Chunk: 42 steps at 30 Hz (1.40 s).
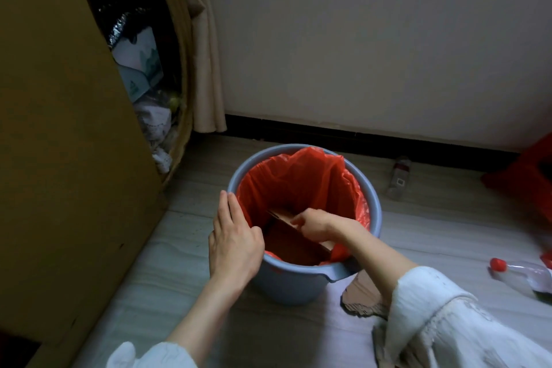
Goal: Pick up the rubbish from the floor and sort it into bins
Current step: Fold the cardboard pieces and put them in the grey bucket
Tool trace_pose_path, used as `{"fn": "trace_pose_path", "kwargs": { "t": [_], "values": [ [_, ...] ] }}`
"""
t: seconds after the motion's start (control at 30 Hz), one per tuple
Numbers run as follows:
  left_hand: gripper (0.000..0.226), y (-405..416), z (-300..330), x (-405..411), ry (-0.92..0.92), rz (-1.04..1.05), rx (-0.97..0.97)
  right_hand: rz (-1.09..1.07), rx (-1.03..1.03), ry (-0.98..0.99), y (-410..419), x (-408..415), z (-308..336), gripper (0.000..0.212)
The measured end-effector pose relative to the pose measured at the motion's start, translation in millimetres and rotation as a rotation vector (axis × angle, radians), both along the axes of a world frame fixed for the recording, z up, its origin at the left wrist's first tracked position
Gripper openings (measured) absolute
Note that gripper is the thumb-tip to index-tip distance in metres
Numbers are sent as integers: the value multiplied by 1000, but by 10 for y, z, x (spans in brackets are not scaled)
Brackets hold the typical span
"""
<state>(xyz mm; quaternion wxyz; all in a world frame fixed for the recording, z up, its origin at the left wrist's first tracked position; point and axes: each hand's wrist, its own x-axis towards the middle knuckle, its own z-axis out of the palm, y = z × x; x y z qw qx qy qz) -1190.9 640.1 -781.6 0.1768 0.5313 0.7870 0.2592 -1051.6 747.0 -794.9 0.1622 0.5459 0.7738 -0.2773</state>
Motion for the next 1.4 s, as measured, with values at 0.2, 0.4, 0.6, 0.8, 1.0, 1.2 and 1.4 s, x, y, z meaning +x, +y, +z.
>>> {"fn": "trace_pose_path", "kwargs": {
  "t": [0.2, 0.4, 0.6, 0.8, 1.0, 1.2, 1.4],
  "values": [
    [60, 15, -9, 4, 82, 14, 90, -147, 409, 532, -484, 381, 635, 31],
    [50, -434, -90, 351, 247, -249, 505, -370, 402, 937, -1291, 927, 595, 27],
    [39, -976, -421, 714, 369, -666, 617, -460, 266, 603, -1777, 1448, -332, 32],
    [30, -1152, -1163, 915, 351, -1088, -127, -538, 257, 275, -1952, 1722, -1070, 26],
    [65, -1329, -1650, 1031, 272, -1042, -492, -690, 248, 258, -2187, 1709, -1475, 21],
    [108, -1377, -1917, 1246, 344, -957, -614, -1277, 160, 299, -1999, 2007, -1584, 31],
    [78, -1290, -2010, 1285, 361, -873, -634, -1204, 338, 368, -1475, 2224, -1481, 49]
  ]
}}
